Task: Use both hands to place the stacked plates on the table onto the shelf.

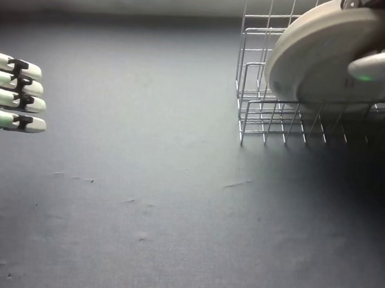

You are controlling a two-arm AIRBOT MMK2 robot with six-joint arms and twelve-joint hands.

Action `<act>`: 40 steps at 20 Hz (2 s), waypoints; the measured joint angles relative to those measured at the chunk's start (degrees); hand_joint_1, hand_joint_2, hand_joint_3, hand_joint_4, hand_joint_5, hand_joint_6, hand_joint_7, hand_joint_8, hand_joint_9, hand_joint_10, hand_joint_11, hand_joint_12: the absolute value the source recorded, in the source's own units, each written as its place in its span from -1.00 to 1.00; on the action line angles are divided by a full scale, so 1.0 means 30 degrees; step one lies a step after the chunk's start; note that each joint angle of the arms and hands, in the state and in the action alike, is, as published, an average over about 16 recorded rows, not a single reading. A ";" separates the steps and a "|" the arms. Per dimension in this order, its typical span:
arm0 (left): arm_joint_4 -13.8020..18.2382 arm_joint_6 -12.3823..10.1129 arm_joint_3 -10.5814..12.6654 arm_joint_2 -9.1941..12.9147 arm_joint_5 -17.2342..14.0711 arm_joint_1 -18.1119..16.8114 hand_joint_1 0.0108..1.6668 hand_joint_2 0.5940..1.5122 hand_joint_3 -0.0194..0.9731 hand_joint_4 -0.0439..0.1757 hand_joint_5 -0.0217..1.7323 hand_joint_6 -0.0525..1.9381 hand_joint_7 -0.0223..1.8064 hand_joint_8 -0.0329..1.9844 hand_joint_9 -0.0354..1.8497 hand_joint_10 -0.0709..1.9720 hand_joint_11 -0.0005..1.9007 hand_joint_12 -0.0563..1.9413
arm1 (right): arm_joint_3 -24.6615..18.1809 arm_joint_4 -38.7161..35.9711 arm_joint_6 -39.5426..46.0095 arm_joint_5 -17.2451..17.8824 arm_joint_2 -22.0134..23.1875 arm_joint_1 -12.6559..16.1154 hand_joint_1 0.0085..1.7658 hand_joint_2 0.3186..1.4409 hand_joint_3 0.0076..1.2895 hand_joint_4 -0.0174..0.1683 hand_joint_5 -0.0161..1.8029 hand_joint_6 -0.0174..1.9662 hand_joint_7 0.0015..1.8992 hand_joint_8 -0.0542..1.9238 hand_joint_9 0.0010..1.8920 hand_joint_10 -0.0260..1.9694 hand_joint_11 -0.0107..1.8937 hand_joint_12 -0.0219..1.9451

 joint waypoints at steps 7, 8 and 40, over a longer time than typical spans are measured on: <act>0.0010 -0.0032 -0.0015 0.0000 -0.0016 -0.0001 -0.99 0.20 -0.92 -0.58 -0.95 -0.93 -0.96 -0.96 -0.95 -0.91 -0.98 -0.94 | 0.0012 -0.0519 -0.0005 0.0828 0.0127 -0.1019 0.54 0.18 -0.99 -0.79 0.04 -0.04 0.13 -0.17 0.04 -0.21 -0.26 0.22; 0.0013 -0.0033 -0.0020 0.0000 -0.0017 -0.0001 -0.99 0.20 -0.92 -0.58 -0.95 -0.93 -0.95 -0.96 -0.95 -0.91 -0.98 -0.94 | 0.0012 -0.0617 -0.0005 0.0938 0.0139 -0.1129 0.53 0.19 -0.99 -0.78 0.04 -0.04 0.12 -0.18 0.04 -0.26 -0.28 0.23; 0.0315 -0.2967 -0.0969 0.0117 -0.1829 -0.0787 -0.95 0.34 -0.93 -0.59 -0.73 -0.63 -0.72 -0.62 -0.74 -0.56 -0.89 -0.34 | -0.0919 -1.9105 -0.0971 0.4725 -0.1017 0.0186 -0.03 0.26 -0.99 -0.78 -0.42 -0.91 -0.42 -0.74 -0.50 -0.66 -0.89 0.21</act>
